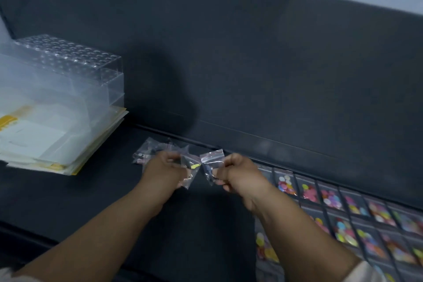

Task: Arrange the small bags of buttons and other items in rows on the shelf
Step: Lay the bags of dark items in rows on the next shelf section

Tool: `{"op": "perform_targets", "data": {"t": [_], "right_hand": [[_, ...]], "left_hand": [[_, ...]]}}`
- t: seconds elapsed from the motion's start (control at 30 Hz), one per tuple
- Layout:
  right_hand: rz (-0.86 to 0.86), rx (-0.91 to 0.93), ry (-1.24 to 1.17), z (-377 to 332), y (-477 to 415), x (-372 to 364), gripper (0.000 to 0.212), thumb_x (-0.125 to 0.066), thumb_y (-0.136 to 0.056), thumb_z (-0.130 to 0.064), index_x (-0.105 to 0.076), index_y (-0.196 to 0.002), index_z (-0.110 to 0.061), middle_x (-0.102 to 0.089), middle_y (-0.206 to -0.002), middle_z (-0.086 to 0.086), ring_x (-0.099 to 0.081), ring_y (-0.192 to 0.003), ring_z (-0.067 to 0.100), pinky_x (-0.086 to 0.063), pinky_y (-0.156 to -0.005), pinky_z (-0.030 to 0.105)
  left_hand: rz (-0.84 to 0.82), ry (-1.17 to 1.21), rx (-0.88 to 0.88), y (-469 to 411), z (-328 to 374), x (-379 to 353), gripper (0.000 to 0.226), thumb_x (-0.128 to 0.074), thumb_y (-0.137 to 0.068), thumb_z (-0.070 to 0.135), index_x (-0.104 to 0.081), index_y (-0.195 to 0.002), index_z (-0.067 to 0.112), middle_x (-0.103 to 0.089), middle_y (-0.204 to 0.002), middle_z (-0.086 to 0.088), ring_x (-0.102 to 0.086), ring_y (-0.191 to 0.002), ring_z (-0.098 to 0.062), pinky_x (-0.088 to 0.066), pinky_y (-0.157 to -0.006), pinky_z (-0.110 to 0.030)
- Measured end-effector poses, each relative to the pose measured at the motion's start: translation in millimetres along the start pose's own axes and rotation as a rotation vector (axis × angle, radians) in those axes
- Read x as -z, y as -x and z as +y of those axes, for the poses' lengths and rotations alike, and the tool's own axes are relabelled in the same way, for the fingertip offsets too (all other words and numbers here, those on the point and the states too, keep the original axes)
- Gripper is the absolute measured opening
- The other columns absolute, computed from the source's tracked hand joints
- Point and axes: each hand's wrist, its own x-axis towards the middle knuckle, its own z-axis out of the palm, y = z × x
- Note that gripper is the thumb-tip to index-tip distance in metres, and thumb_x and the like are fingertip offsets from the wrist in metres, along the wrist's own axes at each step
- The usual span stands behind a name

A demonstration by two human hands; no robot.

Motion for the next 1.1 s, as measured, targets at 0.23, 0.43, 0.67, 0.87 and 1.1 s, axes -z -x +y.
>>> {"op": "perform_targets", "data": {"t": [0.23, 0.43, 0.67, 0.87, 1.1], "right_hand": [[0.114, 0.035, -0.131, 11.9, 43.0, 52.6, 0.014, -0.058, -0.087, -0.001, -0.061, -0.081, -0.014, -0.060, -0.064, 0.001, -0.052, -0.048, 0.007, -0.039, -0.042, 0.017], [0.236, 0.055, -0.246, 33.4, 87.6, 105.2, 0.018, -0.060, -0.086, -0.003, -0.061, -0.072, -0.014, -0.060, -0.066, 0.004, -0.053, -0.057, 0.014, -0.043, -0.052, 0.025], [0.260, 0.081, -0.475, 73.9, 169.9, 176.8, 0.023, -0.059, -0.087, -0.002, -0.054, -0.068, -0.014, -0.058, -0.059, 0.001, -0.056, -0.050, 0.012, -0.045, -0.049, 0.022], [0.363, 0.050, -0.506, 125.6, 249.5, 243.3, 0.023, -0.058, -0.088, -0.002, -0.053, -0.069, -0.014, -0.055, -0.062, 0.005, -0.052, -0.053, 0.012, -0.045, -0.055, 0.022], [0.491, 0.044, -0.531, 188.0, 354.1, 316.4, 0.024, -0.057, -0.089, -0.004, -0.049, -0.070, -0.016, -0.061, -0.061, 0.001, -0.058, -0.051, 0.010, -0.047, -0.055, 0.021]], "left_hand": [[-0.208, 0.062, 0.049, 20.6, 13.2, -48.3, 0.012, -0.064, -0.083, -0.002, -0.064, -0.086, 0.009, -0.068, -0.089, -0.010, -0.064, -0.081, -0.020, -0.051, -0.066, -0.027], [-0.328, 0.090, 0.109, 47.8, 16.4, -105.6, 0.015, -0.065, -0.087, 0.017, -0.066, -0.098, 0.007, -0.070, -0.095, -0.010, -0.065, -0.086, -0.024, -0.054, -0.071, -0.031], [-0.456, -0.107, -0.032, 118.5, -1.2, -185.0, 0.007, -0.069, -0.084, 0.013, -0.066, -0.086, 0.007, -0.066, -0.075, -0.003, -0.063, -0.072, -0.019, -0.052, -0.079, -0.037], [-0.594, -0.157, -0.072, 204.7, -19.2, -260.7, 0.007, -0.070, -0.082, 0.012, -0.066, -0.078, 0.008, -0.063, -0.067, -0.003, -0.054, -0.066, -0.017, -0.045, -0.062, -0.029], [-0.719, -0.156, -0.059, 305.7, -43.8, -346.0, 0.014, -0.074, -0.080, 0.018, -0.063, -0.077, 0.008, -0.068, -0.075, -0.006, -0.056, -0.064, -0.018, -0.049, -0.058, -0.030]]}}
